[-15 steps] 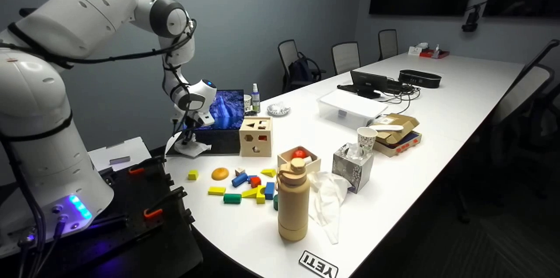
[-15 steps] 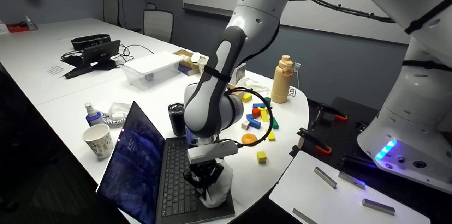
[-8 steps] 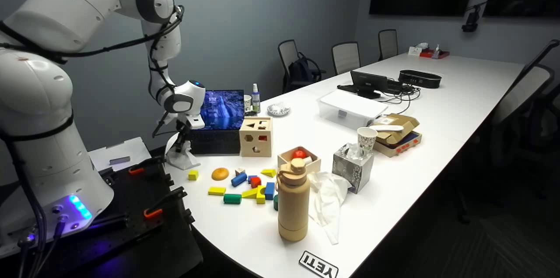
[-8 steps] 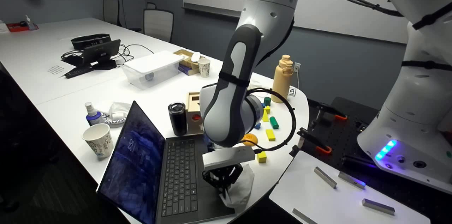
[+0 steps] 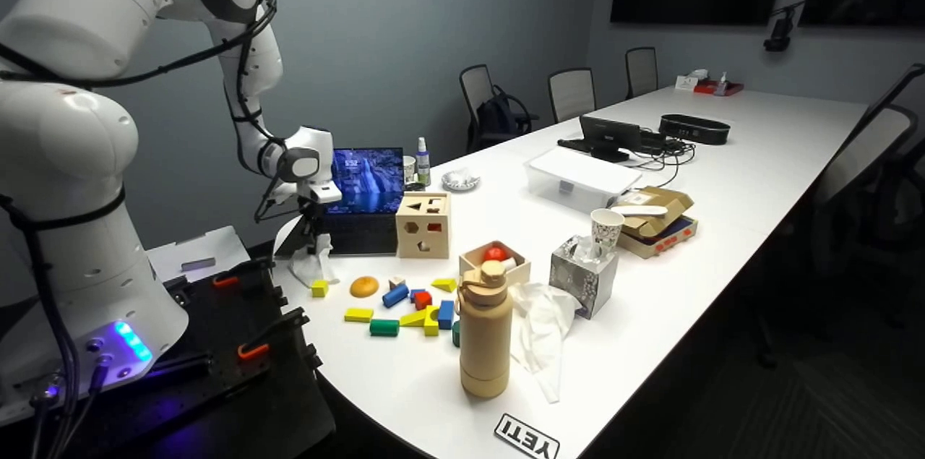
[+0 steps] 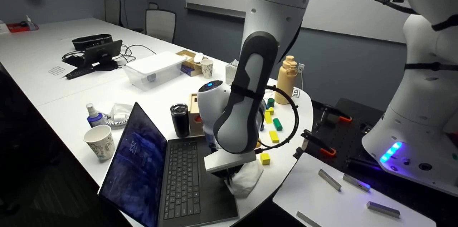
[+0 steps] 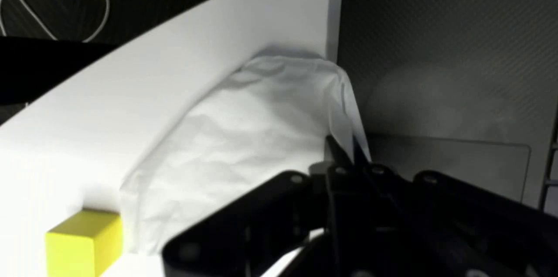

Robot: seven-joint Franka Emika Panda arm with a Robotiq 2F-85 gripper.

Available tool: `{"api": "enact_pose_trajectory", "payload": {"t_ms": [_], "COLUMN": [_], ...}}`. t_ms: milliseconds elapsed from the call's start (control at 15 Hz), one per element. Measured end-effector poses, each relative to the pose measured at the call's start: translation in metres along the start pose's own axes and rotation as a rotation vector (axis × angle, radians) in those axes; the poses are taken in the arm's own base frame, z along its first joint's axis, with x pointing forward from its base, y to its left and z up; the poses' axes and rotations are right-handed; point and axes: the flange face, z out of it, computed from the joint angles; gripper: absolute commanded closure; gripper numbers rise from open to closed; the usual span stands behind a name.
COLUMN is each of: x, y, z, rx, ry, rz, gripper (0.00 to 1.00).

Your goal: Use the napkin to wipe the laptops keyboard

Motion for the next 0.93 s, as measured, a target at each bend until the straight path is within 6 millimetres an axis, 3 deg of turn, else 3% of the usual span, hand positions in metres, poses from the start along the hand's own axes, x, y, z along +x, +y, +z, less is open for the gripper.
{"api": "enact_pose_trajectory", "payload": {"t_ms": [533, 933], "x": [0.055, 0.076], "y": [0.009, -0.016], "z": [-0.007, -0.021], "rx": [-0.080, -0.091], "ry": [0.228, 0.350], "rz": [-0.020, -0.135], "gripper": [1.00, 1.00]}}
